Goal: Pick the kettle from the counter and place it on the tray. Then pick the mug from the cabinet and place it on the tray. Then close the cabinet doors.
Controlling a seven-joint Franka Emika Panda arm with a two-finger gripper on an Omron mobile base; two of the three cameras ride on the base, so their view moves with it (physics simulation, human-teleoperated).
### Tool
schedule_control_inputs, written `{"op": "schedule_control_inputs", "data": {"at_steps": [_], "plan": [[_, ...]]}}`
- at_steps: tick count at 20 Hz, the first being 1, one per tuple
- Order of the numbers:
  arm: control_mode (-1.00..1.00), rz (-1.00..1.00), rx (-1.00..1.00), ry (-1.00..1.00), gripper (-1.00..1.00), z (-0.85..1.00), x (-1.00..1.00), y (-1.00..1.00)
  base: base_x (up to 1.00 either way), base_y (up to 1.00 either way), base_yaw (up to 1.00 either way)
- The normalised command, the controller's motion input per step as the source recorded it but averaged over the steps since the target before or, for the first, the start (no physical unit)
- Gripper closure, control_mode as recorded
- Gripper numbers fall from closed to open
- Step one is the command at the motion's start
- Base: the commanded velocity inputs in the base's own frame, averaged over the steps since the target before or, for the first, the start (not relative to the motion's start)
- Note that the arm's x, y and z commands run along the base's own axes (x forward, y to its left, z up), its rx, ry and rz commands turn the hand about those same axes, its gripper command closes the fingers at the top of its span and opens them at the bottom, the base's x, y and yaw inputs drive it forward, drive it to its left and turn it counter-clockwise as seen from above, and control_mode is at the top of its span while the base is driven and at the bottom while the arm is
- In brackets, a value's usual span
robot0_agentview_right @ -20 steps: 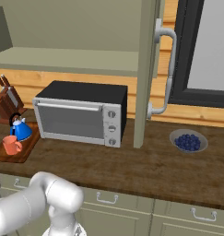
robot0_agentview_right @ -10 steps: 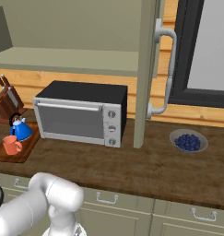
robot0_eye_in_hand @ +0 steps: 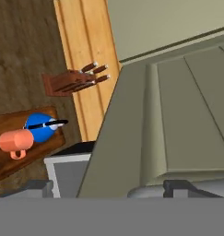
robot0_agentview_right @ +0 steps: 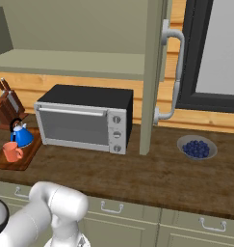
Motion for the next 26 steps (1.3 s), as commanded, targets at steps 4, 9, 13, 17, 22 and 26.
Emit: {"op": "schedule_control_inputs", "data": {"at_steps": [4, 9, 13, 17, 22, 26], "plan": [[-1.00, -0.14, 0.00, 0.01, -1.00, 0.00, 0.60, -0.65, 0.00, 0.00, 0.00], [-1.00, -0.08, 0.00, 0.02, -1.00, 0.00, 0.75, -0.54, 0.00, 0.00, 0.00], [-1.00, -0.05, 0.00, 0.04, -1.00, 0.00, 0.78, -0.54, 0.00, 0.00, 0.00], [-1.00, -0.04, 0.00, 0.07, -1.00, 0.00, 0.76, -0.51, 0.00, 0.00, 0.00], [-1.00, -0.01, 0.00, 0.03, -1.00, -0.01, 0.88, -0.29, 0.00, 0.00, 0.00], [-1.00, 0.00, 0.00, 0.02, -1.00, -0.02, 0.91, -0.27, 0.00, 0.00, 0.00]]}}
